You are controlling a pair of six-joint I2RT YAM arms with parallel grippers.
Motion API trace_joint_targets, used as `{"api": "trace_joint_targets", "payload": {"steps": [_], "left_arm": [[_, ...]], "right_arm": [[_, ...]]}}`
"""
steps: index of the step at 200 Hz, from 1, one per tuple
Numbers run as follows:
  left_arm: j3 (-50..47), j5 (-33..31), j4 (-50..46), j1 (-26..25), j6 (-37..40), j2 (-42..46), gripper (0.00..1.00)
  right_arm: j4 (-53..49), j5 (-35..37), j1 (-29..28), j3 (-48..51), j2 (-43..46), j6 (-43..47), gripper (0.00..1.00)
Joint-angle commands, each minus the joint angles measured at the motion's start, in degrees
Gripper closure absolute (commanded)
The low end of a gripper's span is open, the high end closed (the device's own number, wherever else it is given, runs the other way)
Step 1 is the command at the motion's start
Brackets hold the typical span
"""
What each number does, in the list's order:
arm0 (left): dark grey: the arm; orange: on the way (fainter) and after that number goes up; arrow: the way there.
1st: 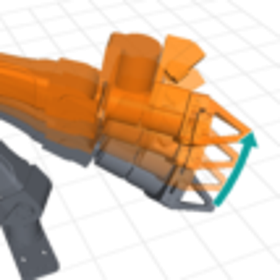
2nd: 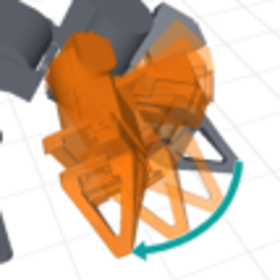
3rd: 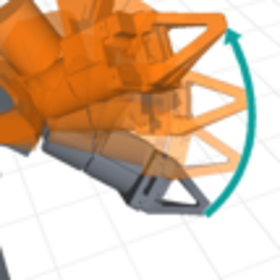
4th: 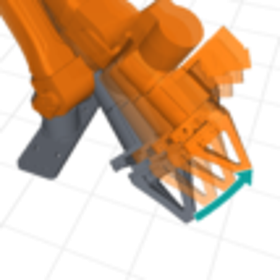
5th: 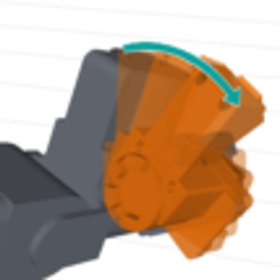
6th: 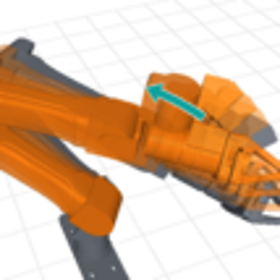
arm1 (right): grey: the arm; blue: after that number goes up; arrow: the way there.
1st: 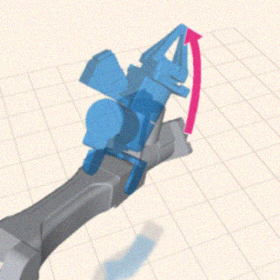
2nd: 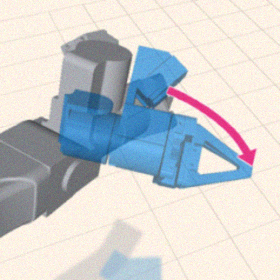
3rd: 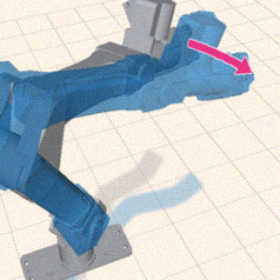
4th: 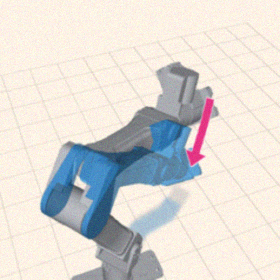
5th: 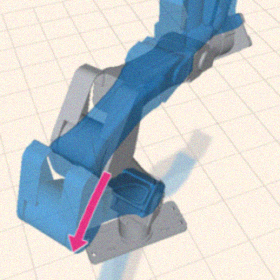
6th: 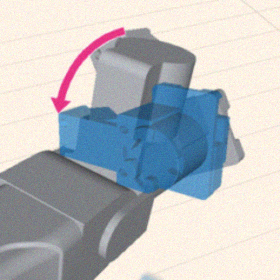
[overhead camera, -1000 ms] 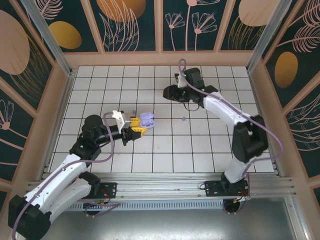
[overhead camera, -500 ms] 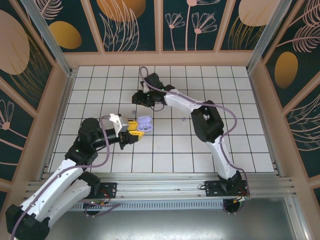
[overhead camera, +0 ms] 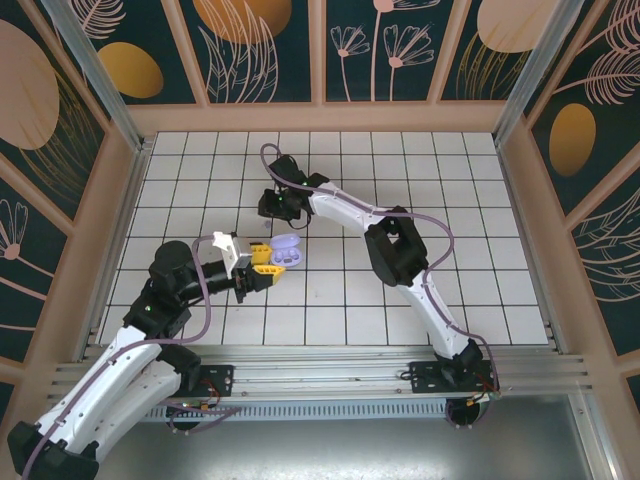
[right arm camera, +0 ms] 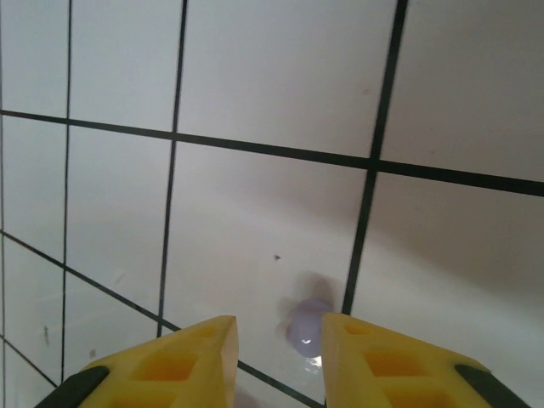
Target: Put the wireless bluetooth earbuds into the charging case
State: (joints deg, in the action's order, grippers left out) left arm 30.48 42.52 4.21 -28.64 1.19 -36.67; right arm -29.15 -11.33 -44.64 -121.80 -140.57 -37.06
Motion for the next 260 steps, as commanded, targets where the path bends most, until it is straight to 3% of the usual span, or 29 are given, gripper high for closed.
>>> {"api": "trace_joint_targets", "payload": {"steps": [1,55,174,260], "left_arm": [[-0.22,-0.35,-0.08,-0.19,0.04,0.63,0.84],[-0.57,-0.59,-0.58,-0.19,0.64,1.08,0.84],[-0.94,-0.76,-1.05,-0.21,1.27,1.77,0.84],[-1.01,-0.95,-1.00,-0.19,1.34,1.91,0.84]], "right_arm": [[-2.49,2.54,-0.31,-2.15,-1.46,-0.83,0.69],[-3.23,3.71,-1.59,-1.76,-2.66,-0.91,0.64],[-3.44,3.95,-1.85,-3.02,-5.09,-0.52,0.65],[-6.80,5.22,-2.03,-6.67,-7.26,1.19,0.74]]}}
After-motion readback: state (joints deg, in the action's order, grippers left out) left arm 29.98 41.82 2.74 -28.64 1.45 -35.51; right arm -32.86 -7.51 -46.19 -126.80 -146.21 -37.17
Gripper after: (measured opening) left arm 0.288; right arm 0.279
